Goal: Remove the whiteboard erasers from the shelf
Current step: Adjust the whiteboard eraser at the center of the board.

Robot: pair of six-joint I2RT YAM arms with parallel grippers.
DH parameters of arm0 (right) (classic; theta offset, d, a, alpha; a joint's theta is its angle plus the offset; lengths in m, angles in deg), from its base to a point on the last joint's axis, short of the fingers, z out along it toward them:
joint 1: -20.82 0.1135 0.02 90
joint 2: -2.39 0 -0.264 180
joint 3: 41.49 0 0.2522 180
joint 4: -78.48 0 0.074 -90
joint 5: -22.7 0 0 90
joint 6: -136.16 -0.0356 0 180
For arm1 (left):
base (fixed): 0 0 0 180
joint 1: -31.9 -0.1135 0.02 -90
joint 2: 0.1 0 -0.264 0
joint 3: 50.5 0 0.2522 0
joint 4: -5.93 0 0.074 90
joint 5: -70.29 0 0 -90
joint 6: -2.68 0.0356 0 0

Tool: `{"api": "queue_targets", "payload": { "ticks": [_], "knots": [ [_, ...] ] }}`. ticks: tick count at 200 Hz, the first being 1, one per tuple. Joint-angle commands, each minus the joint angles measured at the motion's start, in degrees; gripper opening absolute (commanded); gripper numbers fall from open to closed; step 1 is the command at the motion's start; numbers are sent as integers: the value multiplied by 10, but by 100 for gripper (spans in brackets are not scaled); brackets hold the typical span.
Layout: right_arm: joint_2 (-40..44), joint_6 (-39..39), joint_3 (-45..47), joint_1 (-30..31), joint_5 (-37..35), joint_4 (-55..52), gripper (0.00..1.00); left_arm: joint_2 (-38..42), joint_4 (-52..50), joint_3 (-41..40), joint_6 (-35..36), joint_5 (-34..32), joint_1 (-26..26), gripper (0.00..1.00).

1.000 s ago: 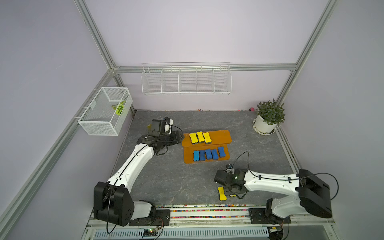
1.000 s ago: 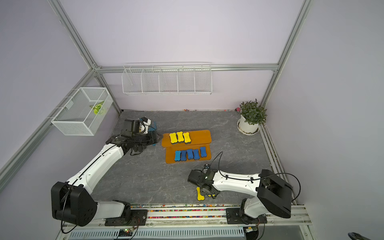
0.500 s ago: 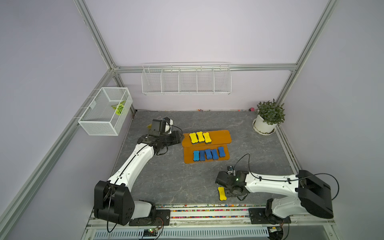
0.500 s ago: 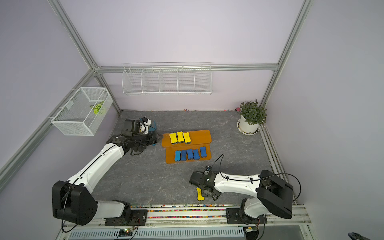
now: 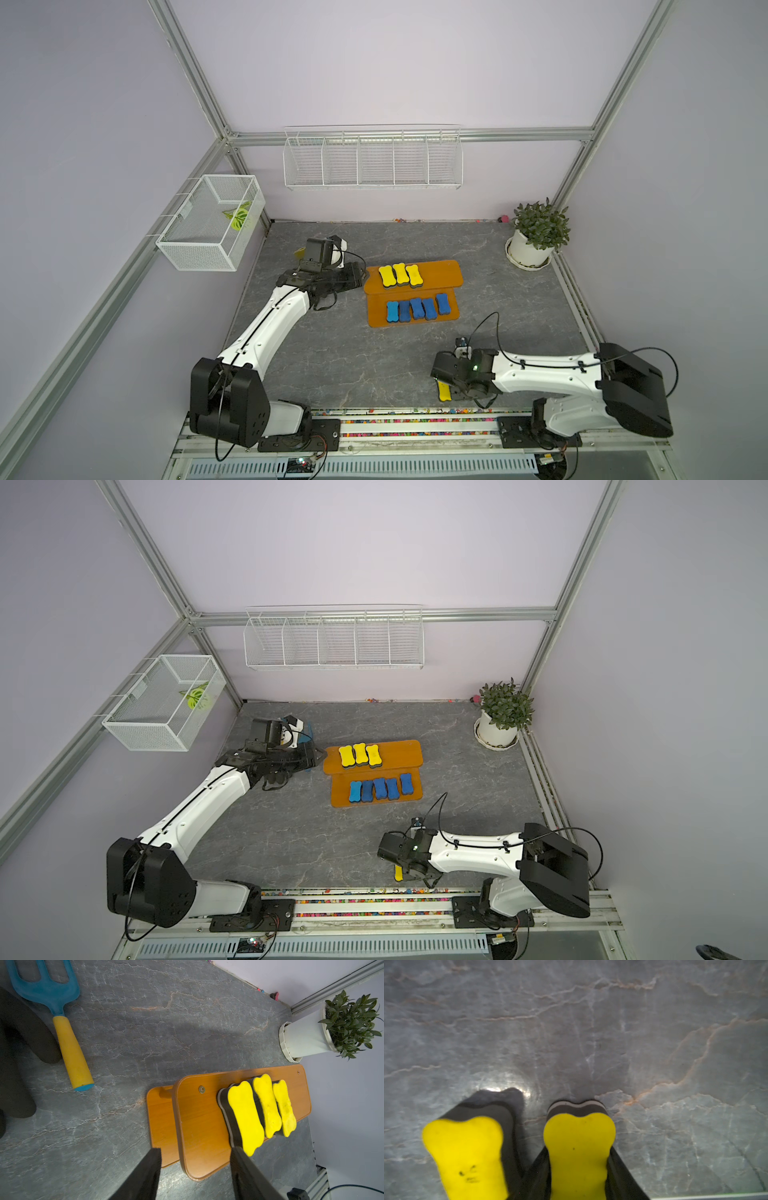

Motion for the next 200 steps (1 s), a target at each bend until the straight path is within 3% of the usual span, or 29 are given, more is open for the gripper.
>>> {"api": "queue_targets", "payload": {
  "ticks": [1,64,111,161,200],
  "knots": [
    [15,-10,9,3,-15,-30,48,-3,2,8,0,1,3,58],
    [46,17,-54,-7,-48,-116,59,-2,-1,10,-2,0,3,58],
    [67,159,-168,-95,-69,-125,59,1,-18,16,8,-6,3,52],
    [-48,354,-377,-219,-11,-63,58,-15,-24,22,18,-2,3,52],
    [-168,448,-525,-266,13,-55,58,-32,-35,28,29,-6,3,54]
  ]
}}
